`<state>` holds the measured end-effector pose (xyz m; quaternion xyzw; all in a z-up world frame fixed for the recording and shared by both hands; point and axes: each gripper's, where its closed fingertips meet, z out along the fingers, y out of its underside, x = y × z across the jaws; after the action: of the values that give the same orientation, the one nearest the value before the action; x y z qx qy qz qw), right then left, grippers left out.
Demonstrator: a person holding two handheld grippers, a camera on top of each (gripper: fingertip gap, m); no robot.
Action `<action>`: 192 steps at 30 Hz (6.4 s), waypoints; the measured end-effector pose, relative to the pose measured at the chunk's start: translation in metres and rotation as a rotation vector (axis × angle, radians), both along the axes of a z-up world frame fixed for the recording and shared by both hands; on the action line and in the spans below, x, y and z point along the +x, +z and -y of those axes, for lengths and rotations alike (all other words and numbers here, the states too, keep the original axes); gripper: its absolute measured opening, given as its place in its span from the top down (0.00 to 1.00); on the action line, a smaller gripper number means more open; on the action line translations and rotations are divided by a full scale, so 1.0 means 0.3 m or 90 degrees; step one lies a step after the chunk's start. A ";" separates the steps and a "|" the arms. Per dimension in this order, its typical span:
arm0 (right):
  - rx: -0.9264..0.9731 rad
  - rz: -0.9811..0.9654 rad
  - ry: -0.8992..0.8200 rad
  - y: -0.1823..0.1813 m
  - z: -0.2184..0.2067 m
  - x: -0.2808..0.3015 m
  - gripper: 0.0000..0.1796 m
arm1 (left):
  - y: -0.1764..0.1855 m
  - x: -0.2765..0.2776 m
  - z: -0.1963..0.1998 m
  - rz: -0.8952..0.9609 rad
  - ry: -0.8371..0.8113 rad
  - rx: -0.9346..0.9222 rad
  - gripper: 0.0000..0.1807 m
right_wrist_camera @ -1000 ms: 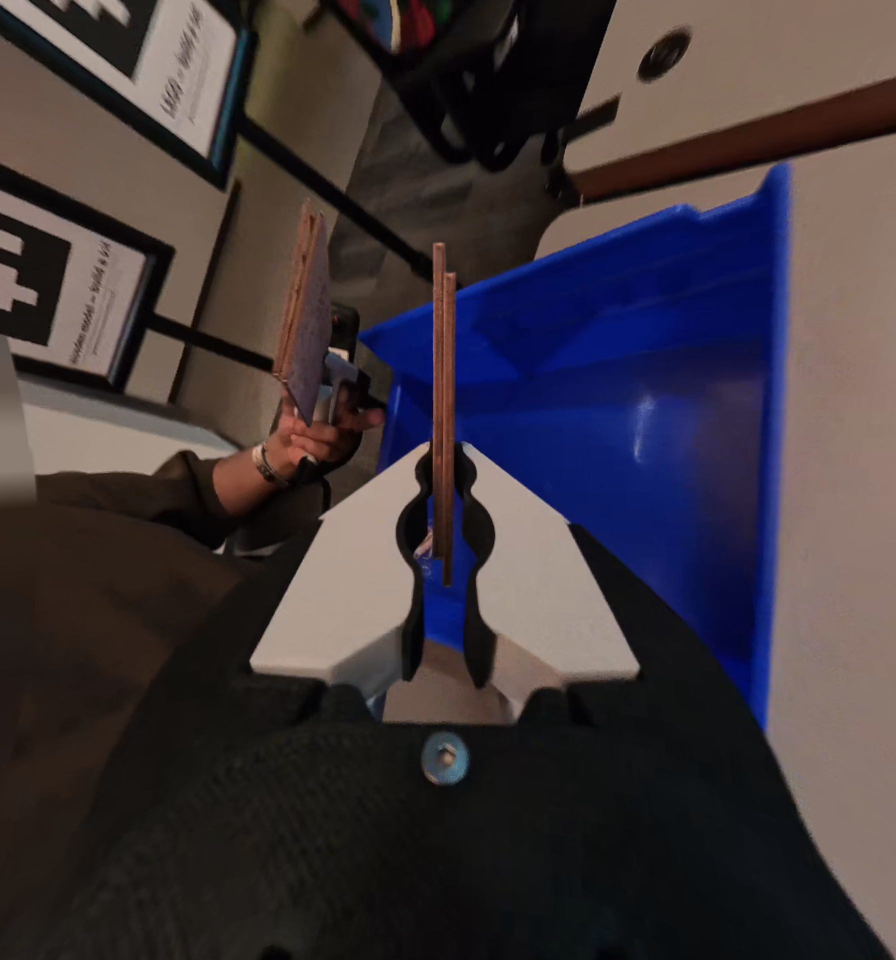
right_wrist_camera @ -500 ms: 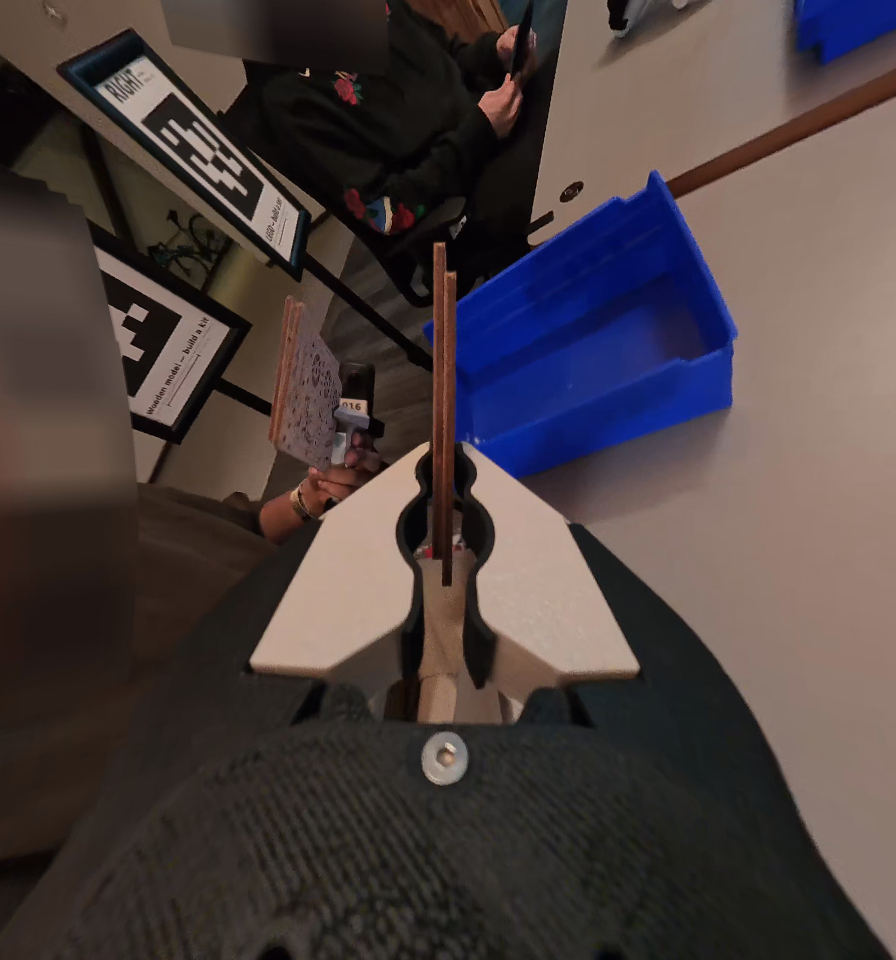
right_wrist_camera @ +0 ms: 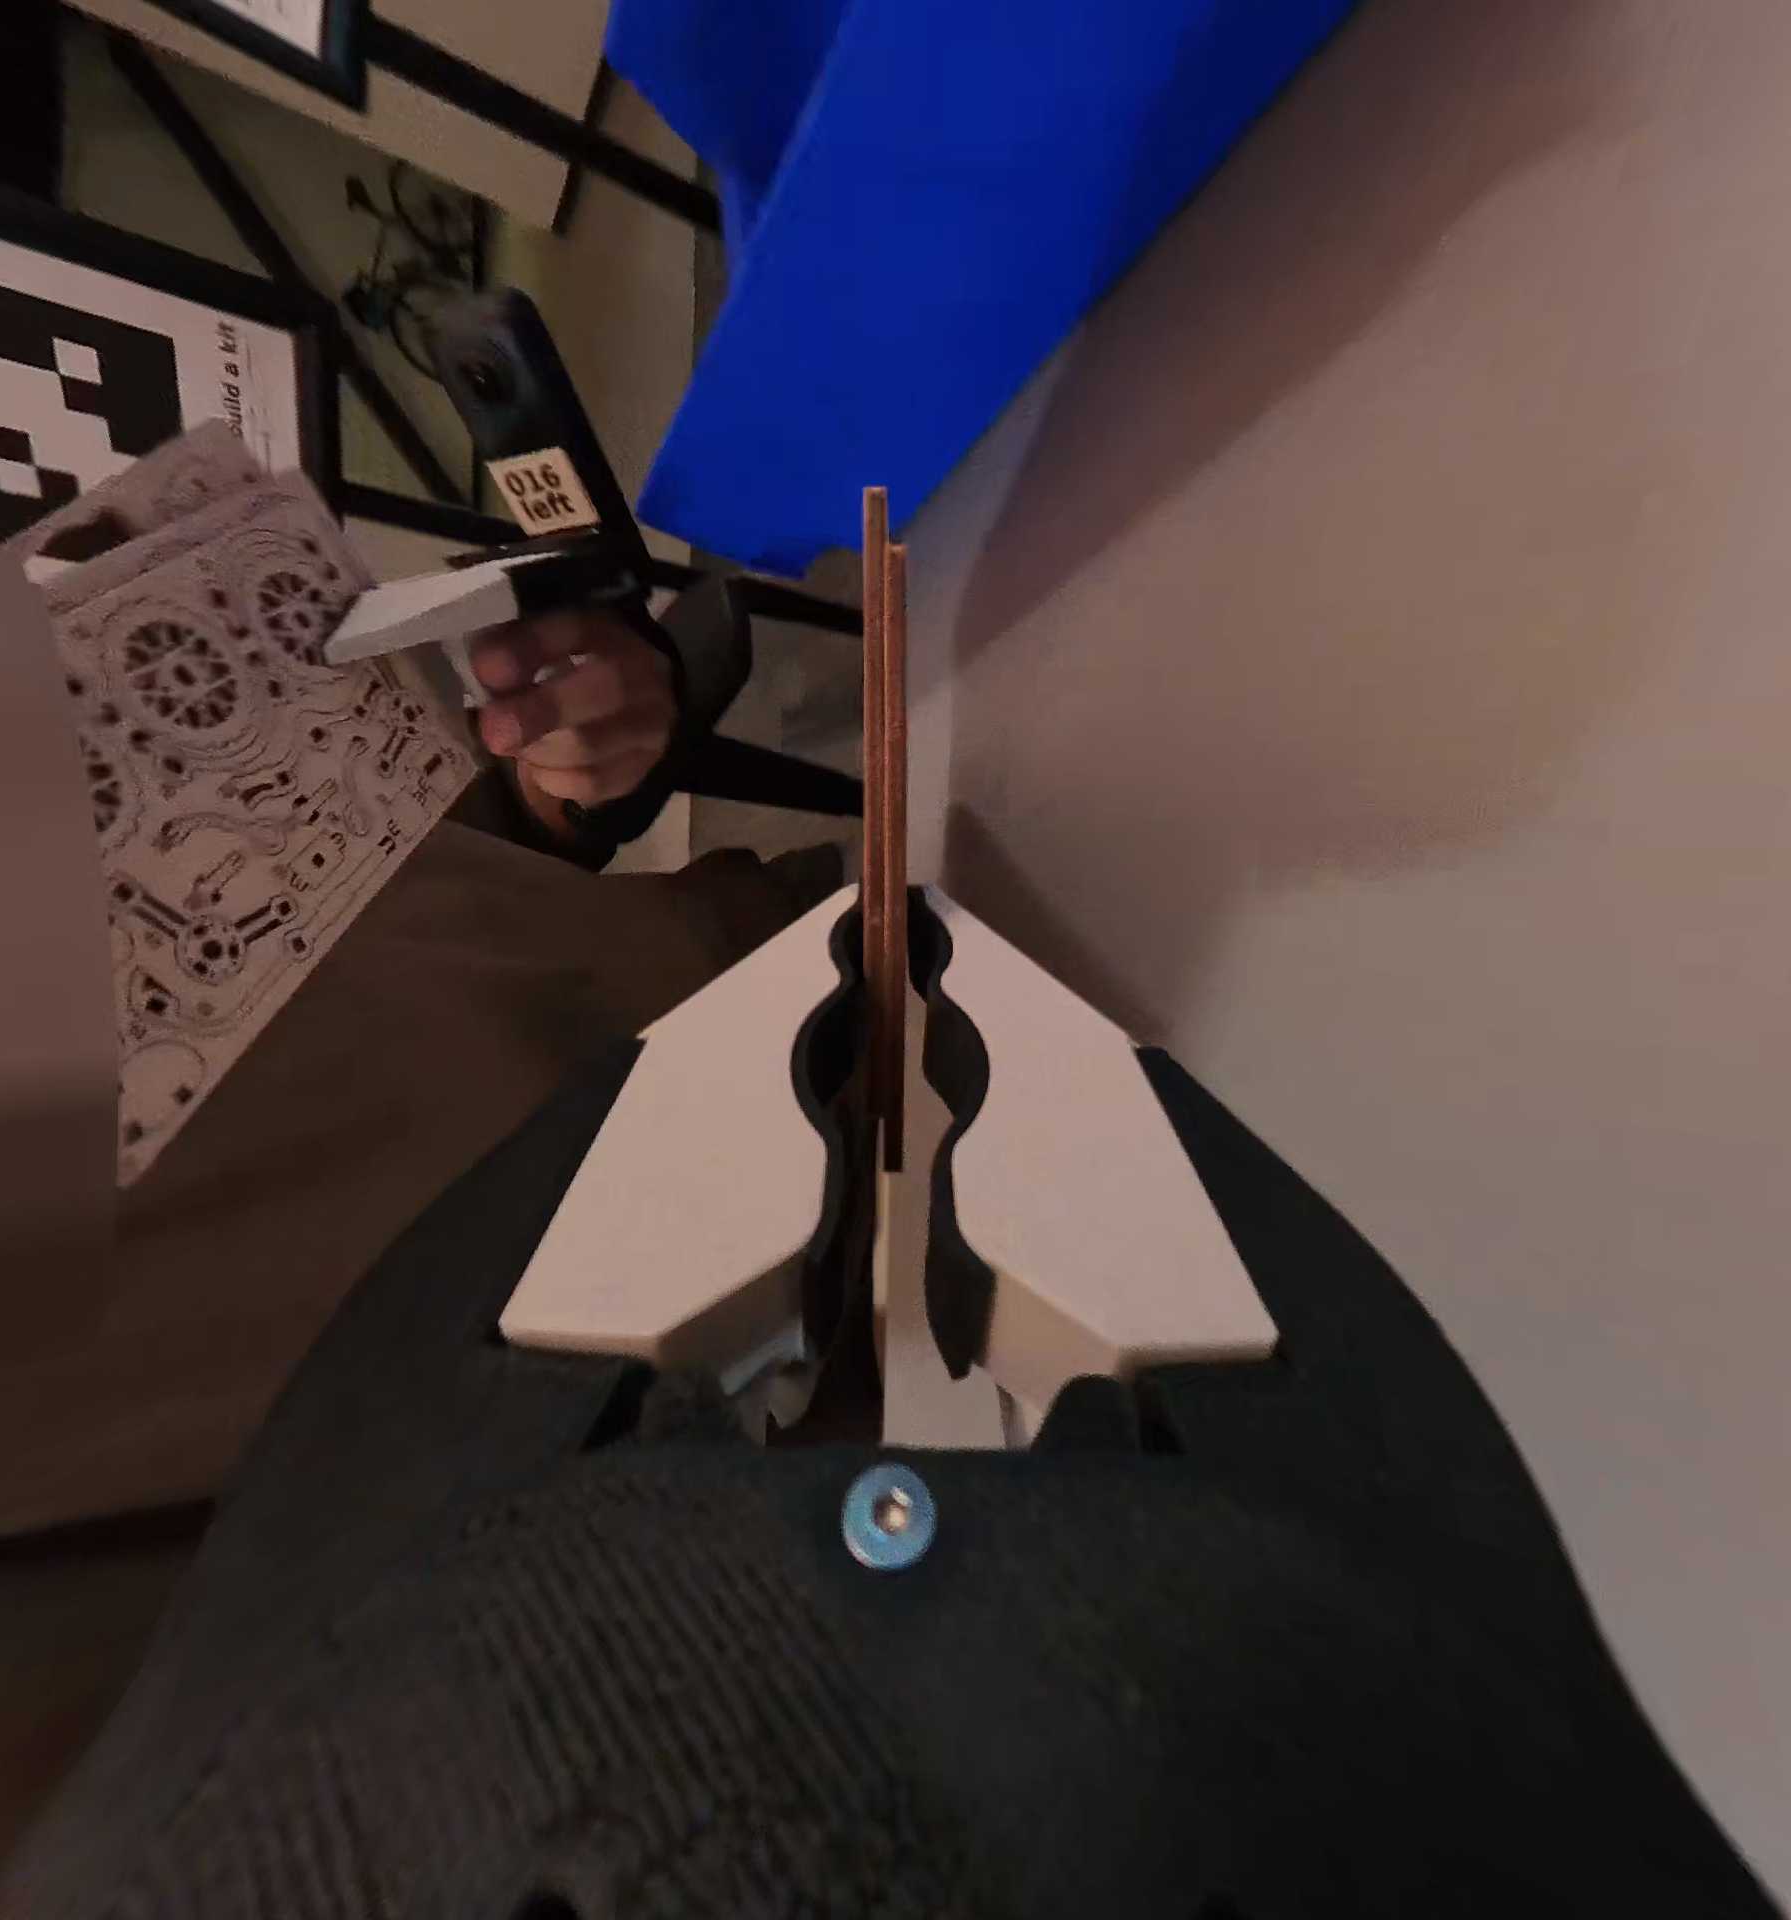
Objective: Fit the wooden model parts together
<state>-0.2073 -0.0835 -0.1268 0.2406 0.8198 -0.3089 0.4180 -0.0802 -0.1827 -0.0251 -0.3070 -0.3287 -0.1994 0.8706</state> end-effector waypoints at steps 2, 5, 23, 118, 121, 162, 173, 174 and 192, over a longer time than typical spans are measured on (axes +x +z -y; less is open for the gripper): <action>0.006 0.031 0.022 -0.055 0.017 0.000 0.97 | -0.017 -0.006 -0.020 0.000 0.001 -0.025 0.97; 0.016 0.042 0.047 -0.118 0.037 -0.023 0.97 | -0.026 0.002 -0.038 -0.005 -0.014 -0.032 0.97; 0.108 -0.045 -0.053 -0.262 0.034 -0.244 0.72 | -0.108 -0.051 0.044 0.122 0.016 0.028 0.97; -0.146 -0.510 -0.331 0.330 -0.243 0.227 0.96 | 0.001 -0.265 -0.189 0.001 0.162 -0.166 0.71; -0.046 -0.558 -0.280 0.259 -0.261 0.229 0.96 | -0.028 -0.268 -0.221 -0.045 0.185 -0.289 0.69; 0.032 -0.539 -0.121 0.067 -0.259 0.381 0.81 | -0.331 0.003 -0.564 -0.296 -0.145 -0.596 0.96; 0.069 -0.526 -0.096 0.012 -0.280 0.418 0.82 | -0.322 -0.017 -0.562 -0.274 -0.125 -0.585 0.85; 0.073 -0.529 -0.093 0.006 -0.275 0.421 0.82 | -0.324 -0.017 -0.563 -0.271 -0.127 -0.585 0.85; 0.075 -0.532 -0.069 -0.021 -0.229 0.444 0.84 | -0.315 -0.011 -0.582 -0.290 -0.095 -0.602 0.80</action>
<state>-0.0740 -0.0148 -0.1331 0.1608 0.9211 -0.3541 0.0185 -0.0834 -0.0080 -0.1197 -0.7243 -0.1625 -0.0188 0.6698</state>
